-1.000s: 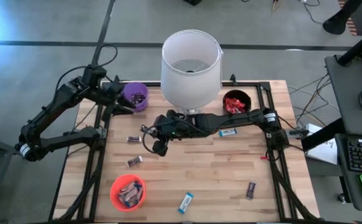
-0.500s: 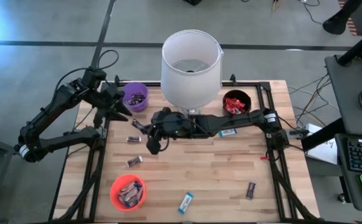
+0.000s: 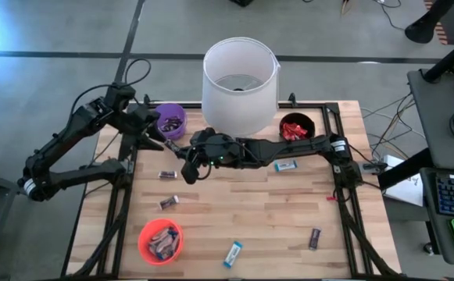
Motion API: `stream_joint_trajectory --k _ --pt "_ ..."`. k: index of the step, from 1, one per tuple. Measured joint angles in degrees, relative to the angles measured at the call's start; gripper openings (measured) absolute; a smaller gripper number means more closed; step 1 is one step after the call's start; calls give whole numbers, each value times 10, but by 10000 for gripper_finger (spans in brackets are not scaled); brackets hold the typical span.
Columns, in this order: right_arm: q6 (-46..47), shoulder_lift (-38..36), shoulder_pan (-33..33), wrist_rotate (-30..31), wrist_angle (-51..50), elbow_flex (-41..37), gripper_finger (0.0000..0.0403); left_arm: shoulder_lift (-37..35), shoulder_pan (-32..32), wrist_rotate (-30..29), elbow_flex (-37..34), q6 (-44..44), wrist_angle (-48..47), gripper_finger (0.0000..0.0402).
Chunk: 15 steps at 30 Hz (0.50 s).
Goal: Organize candy in baskets
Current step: Put the brown chocolate bar into the purple bucket
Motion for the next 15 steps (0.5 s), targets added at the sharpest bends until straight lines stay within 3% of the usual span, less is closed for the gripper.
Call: stream_joint_trajectory --k 9,15 --pt "0 0 -2 0 0 0 13 11 -24 -2 0 -19 43 150" --pt "4 5 -3 2 9 0 13 12 -25 -40 0 -33 68 150"
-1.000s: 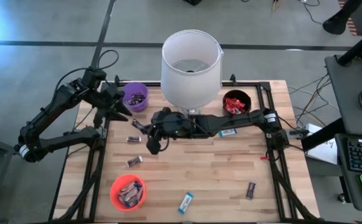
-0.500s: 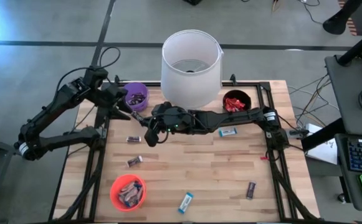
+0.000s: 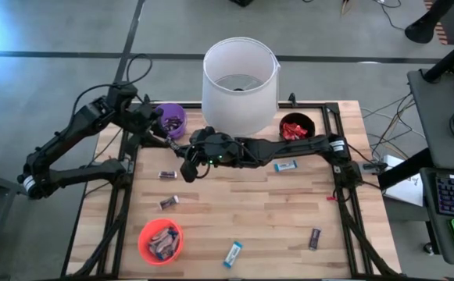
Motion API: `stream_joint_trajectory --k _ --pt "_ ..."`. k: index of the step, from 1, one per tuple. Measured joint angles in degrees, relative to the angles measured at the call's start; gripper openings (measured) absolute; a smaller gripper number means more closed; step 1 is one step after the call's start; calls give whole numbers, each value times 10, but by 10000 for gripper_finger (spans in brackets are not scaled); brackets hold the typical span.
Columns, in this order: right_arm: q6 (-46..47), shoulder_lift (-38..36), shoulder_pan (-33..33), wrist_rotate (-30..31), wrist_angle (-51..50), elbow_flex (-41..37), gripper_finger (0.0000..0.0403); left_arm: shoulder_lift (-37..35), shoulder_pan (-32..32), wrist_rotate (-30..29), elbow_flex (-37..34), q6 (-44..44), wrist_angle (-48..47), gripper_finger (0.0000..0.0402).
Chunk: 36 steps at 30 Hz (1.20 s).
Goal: Organize candy in baskets
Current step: Put the brown chocolate bar into the purple bucket
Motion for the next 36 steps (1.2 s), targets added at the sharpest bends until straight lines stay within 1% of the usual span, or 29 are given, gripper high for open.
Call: stream_joint_trajectory --k 11,20,27,30,36 --pt "4 14 1 -8 2 3 13 1 -2 -3 0 -11 2 149" --pt "0 14 -1 -6 4 7 13 1 -2 -3 0 -13 -4 116" --pt "0 14 -1 -6 3 8 13 4 -2 -3 0 -5 -3 110" --pt "0 14 -1 -5 1 8 13 6 -2 -3 0 14 -3 92" --pt "0 14 -1 -6 1 9 13 6 -2 -3 0 29 -3 30"
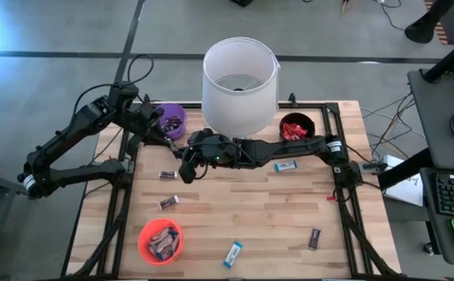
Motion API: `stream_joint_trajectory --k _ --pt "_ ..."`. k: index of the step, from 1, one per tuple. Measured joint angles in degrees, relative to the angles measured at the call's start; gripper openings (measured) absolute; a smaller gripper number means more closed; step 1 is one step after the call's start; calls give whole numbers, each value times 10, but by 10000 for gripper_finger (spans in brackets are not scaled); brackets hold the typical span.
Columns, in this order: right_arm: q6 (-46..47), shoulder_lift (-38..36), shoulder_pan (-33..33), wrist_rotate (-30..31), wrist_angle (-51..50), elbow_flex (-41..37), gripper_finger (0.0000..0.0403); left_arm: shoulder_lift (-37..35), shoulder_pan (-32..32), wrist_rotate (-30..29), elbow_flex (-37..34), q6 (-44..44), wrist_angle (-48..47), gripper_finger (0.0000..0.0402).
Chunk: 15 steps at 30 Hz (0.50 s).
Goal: Organize candy in baskets
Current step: Put the brown chocolate bar into the purple bucket
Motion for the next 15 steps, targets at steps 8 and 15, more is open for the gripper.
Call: stream_joint_trajectory --k 8,15 --pt "-6 0 0 -1 -3 13 13 0 0 1 0 17 2 2" --pt "-5 -1 1 -15 -7 21 58 -2 0 -1 1 18 0 1"
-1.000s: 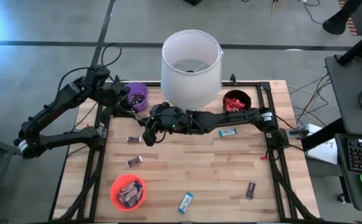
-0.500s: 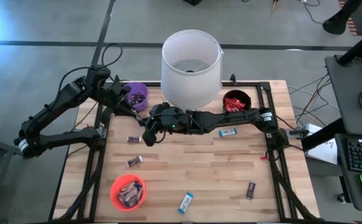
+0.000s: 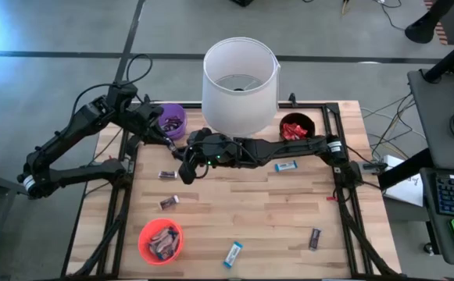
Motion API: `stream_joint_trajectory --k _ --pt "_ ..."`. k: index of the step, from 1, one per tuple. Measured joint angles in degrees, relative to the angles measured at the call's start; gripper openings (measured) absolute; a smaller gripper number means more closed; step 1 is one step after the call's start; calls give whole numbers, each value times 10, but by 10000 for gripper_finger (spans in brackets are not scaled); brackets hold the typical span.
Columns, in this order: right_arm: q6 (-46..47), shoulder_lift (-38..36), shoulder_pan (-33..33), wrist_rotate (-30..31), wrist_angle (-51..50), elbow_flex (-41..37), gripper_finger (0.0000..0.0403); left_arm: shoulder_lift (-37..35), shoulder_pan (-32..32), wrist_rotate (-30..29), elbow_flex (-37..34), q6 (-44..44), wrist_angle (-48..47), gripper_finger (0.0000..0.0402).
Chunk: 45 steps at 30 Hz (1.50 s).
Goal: Organize candy in baskets
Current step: Put the brown chocolate bar into the purple bucket
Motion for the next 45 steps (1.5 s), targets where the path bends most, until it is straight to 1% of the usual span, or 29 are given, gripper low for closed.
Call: stream_joint_trajectory --k 6,9,12,15,18,24,26,28,30,32,34,38,42,45 --pt "7 -1 2 -17 -1 1 132 -4 0 -9 0 4 0 0" --pt "13 -2 7 -16 -14 1 156 -7 -1 -40 0 8 -2 0" --pt "14 -5 11 -18 -38 2 167 -8 -1 -73 -1 11 -3 0" --pt "35 -7 14 -33 -67 2 170 -6 -1 -93 -1 12 -3 0" --pt "49 -8 18 -50 -100 2 171 -5 0 -129 -1 12 0 0" --pt "82 -12 25 -49 -179 2 171 -5 2 -230 -1 33 -8 0" --pt "95 -14 28 -46 -214 2 171 -5 5 -280 0 43 -21 0" --pt "110 -14 33 -47 -256 2 171 -2 7 -361 0 60 -39 0" --pt "116 -14 37 -48 -298 2 171 3 11 -464 0 79 -57 0" --pt "127 -14 39 -48 -335 2 171 12 17 -537 0 95 -70 0" --pt "140 -14 39 -46 -360 2 171 24 26 -566 -1 103 -75 0" --pt "149 -14 38 -46 -378 1 171 60 45 -596 -1 110 -73 0" --pt "142 -14 38 -46 -377 1 171 102 49 -669 -1 109 -73 5" --pt "134 -14 38 -46 -377 1 171 123 49 -675 -1 110 -72 15"
